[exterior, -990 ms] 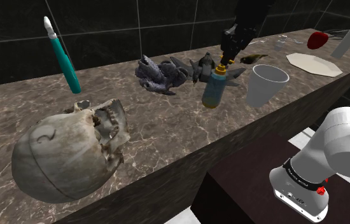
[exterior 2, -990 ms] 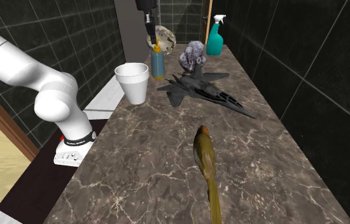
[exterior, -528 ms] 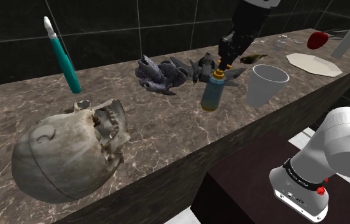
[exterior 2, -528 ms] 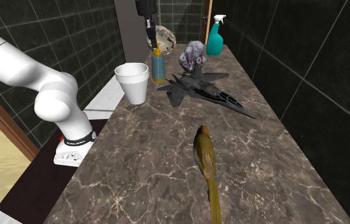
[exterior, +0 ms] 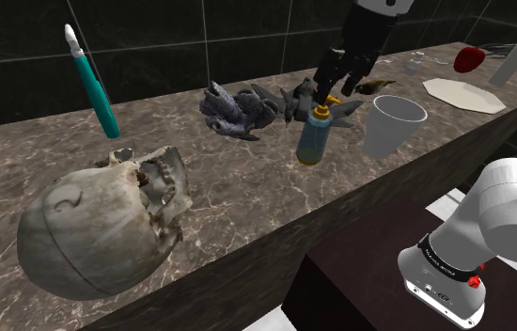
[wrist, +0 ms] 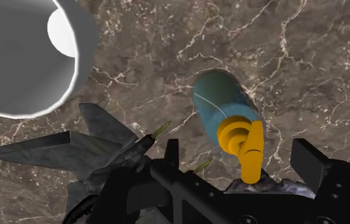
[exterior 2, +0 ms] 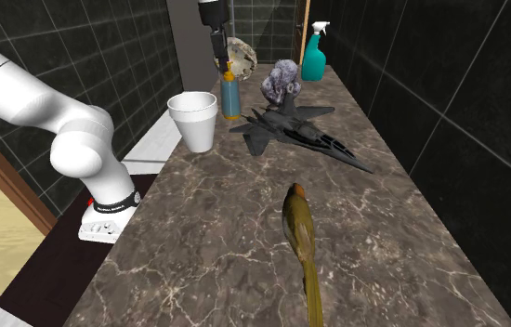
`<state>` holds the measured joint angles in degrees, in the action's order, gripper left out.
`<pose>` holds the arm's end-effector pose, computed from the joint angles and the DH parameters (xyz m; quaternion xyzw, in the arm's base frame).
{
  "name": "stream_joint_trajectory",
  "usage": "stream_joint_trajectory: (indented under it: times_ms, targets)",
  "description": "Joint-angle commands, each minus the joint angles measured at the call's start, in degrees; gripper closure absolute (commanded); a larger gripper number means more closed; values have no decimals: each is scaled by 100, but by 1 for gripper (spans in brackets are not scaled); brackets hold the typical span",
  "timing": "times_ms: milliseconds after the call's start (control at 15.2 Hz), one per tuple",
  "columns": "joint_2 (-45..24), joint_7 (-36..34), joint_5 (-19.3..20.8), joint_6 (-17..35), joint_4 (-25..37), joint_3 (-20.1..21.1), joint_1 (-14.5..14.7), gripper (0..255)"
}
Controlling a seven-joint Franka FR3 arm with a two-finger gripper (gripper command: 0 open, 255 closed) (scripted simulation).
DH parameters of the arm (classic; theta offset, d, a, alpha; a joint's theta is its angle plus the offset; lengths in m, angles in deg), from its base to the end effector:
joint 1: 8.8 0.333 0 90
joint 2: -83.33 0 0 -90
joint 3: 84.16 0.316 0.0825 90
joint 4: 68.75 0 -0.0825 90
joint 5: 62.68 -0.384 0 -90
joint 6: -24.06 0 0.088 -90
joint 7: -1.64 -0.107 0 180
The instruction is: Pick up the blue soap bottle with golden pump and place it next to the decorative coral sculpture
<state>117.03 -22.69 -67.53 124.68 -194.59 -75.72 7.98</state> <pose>0.3393 0.1831 0.6138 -0.9974 0.0064 -0.0647 0.0304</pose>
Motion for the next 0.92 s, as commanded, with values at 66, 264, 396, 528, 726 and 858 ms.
stream_joint_trajectory:
  times_ms: [66, 264, 396, 528, 726, 858]
  targets:
    - [10, 8, 2, -11, -5, -7, -2, 0]
    - [-43, -4, 27, -581, 618, -39, -14, 0]
    - [-69, -7, 34, -730, 793, -47, -18, 0]
    - [-69, -7, 34, -730, 792, -47, -18, 0]
    - [-69, -7, 34, -730, 793, -47, -18, 0]
    - [-69, -7, 34, -730, 793, -47, -18, 0]
